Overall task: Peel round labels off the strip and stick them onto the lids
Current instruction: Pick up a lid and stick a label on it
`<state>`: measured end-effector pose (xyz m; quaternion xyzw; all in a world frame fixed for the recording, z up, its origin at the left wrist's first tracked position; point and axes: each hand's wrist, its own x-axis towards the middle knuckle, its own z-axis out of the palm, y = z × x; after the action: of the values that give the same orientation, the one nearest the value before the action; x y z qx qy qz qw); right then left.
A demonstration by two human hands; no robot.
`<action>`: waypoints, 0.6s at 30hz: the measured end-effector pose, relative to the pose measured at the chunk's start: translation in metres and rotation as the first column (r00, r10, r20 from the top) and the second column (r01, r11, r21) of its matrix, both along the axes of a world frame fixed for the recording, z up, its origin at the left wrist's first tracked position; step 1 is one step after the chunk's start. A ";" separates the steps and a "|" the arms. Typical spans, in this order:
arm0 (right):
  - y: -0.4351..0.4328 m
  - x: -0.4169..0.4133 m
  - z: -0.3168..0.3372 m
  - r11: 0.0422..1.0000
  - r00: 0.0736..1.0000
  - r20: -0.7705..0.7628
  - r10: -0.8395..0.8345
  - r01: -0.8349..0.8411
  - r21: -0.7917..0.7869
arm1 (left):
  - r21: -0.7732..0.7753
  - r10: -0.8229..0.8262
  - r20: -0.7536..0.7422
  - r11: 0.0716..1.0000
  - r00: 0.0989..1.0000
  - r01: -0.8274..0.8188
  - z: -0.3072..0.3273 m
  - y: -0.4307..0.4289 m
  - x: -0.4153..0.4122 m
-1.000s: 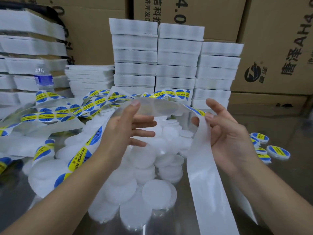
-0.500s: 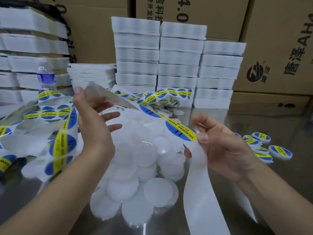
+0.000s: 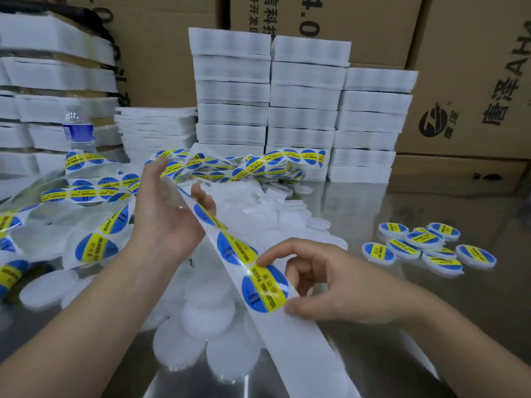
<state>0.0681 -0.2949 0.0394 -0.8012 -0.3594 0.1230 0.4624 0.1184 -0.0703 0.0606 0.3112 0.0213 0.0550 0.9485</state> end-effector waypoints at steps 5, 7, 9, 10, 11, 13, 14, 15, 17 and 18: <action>0.012 0.001 -0.005 0.974 0.988 -0.150 -0.021 0.053 0.218 | -0.060 -0.077 -0.024 0.995 0.997 0.076 -0.006 -0.001 0.001; 0.015 0.001 -0.006 0.957 0.980 -0.197 -0.038 0.092 0.277 | -0.086 -0.103 -0.015 0.991 0.995 0.101 -0.006 -0.003 0.001; 0.015 0.002 -0.006 0.936 0.975 -0.205 -0.082 0.146 0.320 | -0.108 -0.083 -0.004 0.991 0.997 0.082 -0.005 -0.004 0.002; 0.016 0.002 -0.006 0.921 0.975 -0.195 -0.110 0.174 0.348 | -0.118 -0.050 0.001 0.992 0.999 0.049 -0.005 -0.005 0.003; 0.015 0.003 -0.005 0.906 0.975 -0.171 -0.143 0.198 0.374 | -0.126 -0.018 0.003 0.992 1.000 0.018 -0.005 -0.006 0.003; 0.013 0.004 -0.004 0.879 0.972 -0.118 -0.201 0.232 0.417 | -0.118 -0.025 0.021 0.993 0.999 0.027 -0.004 -0.008 0.004; 0.012 0.005 -0.002 0.867 0.971 -0.104 -0.214 0.238 0.438 | -0.100 -0.064 0.031 0.993 0.997 0.067 -0.004 -0.010 0.004; 0.011 0.005 -0.001 0.857 0.972 -0.097 -0.215 0.235 0.458 | -0.080 -0.111 0.033 0.990 0.993 0.113 -0.004 -0.011 0.003; 0.010 0.005 0.001 0.842 0.975 -0.100 -0.200 0.224 0.492 | -0.066 -0.161 -0.006 0.985 0.987 0.161 -0.005 -0.014 0.001; 0.009 0.005 0.001 0.836 0.975 -0.100 -0.200 0.223 0.501 | -0.072 -0.170 -0.023 0.983 0.985 0.168 -0.004 -0.015 0.001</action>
<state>0.0735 -0.2859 0.0407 -0.6824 -0.2780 -0.0107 0.6760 0.1194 -0.0855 0.0563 0.2793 0.0108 -0.0309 0.9596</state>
